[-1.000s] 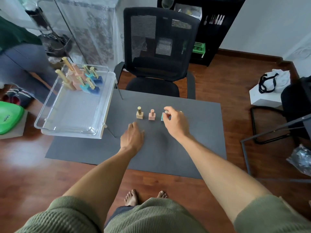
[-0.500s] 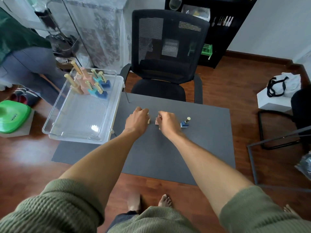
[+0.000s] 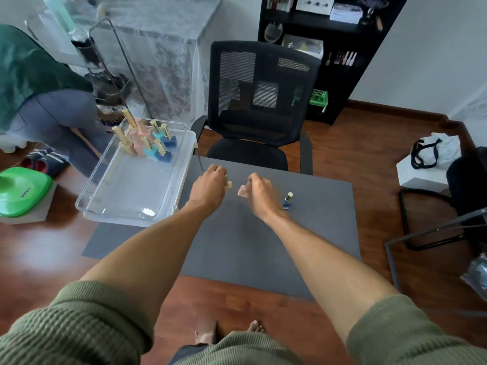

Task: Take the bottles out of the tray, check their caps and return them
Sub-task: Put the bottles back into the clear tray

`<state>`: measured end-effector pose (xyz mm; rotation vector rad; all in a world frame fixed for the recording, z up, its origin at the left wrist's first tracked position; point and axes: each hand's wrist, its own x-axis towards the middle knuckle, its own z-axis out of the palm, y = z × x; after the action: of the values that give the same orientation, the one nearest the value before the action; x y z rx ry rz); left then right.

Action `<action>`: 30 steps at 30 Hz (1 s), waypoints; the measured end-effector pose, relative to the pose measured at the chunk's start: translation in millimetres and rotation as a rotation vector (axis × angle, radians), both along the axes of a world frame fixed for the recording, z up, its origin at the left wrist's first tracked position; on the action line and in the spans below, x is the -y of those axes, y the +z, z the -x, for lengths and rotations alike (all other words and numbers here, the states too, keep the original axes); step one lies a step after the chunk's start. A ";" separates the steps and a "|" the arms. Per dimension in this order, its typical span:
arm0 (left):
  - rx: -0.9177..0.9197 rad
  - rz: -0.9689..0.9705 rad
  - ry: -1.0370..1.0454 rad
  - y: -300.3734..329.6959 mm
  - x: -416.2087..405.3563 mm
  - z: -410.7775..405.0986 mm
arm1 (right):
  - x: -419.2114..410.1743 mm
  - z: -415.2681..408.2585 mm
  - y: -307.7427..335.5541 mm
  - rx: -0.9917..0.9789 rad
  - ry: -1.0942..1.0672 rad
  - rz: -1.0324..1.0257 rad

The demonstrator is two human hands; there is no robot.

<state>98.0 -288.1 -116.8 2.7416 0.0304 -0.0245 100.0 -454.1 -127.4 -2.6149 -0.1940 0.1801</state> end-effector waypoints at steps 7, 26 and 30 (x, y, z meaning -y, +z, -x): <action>0.192 -0.023 0.032 68.7 -11.7 1.9 | -0.7 -3.0 59.4 0.133 0.026 -0.140; 0.421 -0.143 0.252 155.9 -136.0 68.5 | -124.5 6.1 138.4 0.283 0.278 -0.249; 0.374 -0.163 0.246 148.1 -175.0 65.2 | -161.2 6.2 133.0 0.269 0.278 -0.243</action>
<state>32.8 -113.1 31.3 2.8357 0.2753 0.5794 93.8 -292.9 5.6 -2.3523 -0.6332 -0.0972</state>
